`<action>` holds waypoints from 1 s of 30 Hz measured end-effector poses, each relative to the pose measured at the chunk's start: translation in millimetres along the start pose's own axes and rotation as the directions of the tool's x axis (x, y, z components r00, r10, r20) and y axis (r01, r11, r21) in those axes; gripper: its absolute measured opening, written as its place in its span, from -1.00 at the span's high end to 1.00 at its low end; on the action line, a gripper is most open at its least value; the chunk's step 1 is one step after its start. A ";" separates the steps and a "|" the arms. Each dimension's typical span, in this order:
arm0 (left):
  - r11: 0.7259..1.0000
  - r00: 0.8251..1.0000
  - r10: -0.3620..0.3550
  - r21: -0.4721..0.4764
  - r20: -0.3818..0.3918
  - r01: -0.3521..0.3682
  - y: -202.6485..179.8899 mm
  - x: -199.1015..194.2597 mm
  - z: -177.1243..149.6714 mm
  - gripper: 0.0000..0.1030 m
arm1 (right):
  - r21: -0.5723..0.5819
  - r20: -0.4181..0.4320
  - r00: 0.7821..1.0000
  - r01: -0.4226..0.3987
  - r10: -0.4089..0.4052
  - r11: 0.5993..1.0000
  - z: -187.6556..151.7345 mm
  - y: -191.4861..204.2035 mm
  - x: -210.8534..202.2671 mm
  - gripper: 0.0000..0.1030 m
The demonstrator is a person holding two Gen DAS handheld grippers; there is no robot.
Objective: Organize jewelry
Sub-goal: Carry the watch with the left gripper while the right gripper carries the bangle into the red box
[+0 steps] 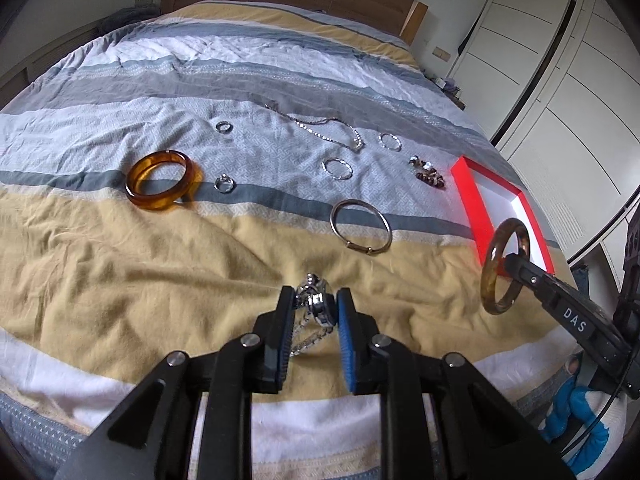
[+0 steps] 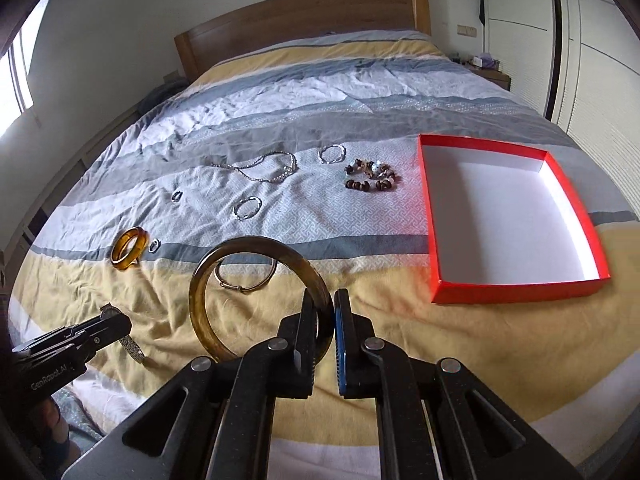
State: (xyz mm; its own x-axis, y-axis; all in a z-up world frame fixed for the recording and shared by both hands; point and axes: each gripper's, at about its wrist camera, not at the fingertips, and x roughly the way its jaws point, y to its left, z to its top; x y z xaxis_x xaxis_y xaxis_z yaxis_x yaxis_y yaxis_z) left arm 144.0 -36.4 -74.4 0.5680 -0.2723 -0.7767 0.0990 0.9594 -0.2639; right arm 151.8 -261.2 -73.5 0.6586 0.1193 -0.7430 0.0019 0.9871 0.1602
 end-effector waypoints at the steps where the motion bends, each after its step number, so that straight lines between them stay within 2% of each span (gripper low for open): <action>1: 1.000 1.000 0.000 0.005 0.007 0.000 -2.3 -6.8 -1.3 0.63 | 0.002 0.009 1.000 0.001 -0.001 1.000 -1.3 -0.8 -7.7 0.84; 8: 0.998 0.999 -0.017 0.063 0.030 0.015 -35.1 -34.5 -4.2 0.63 | 0.063 0.048 0.999 0.003 -0.006 0.998 -12.1 -26.8 -51.1 0.84; 14: 0.989 0.997 -0.081 0.125 -0.001 0.080 -85.4 -25.6 6.2 0.63 | 0.107 0.068 0.996 0.056 -0.064 0.993 -10.7 -75.2 -71.6 0.84; 20: 0.970 0.985 -0.164 0.175 -0.049 0.170 -146.9 12.6 29.4 0.63 | 0.113 0.065 0.987 0.137 -0.145 0.984 13.2 -132.1 -63.5 0.84; 28: 0.927 0.956 -0.279 0.236 -0.084 0.292 -230.5 77.4 69.6 0.63 | 0.112 0.034 0.975 0.216 -0.221 0.970 53.9 -196.7 -17.5 0.84; 30: 0.920 0.952 -0.289 0.246 -0.100 0.305 -245.1 97.3 74.7 0.63 | 0.104 0.017 0.972 0.231 -0.233 0.968 57.4 -206.9 -2.8 0.84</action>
State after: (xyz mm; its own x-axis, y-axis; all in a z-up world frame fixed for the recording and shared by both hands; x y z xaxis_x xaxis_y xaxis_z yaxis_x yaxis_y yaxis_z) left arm 236.0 -292.6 -42.5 0.4310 -0.5436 -0.7203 0.4651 0.8178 -0.3389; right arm 192.8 -471.9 -67.3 0.6524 -0.1163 -0.7489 0.2317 0.9715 0.0510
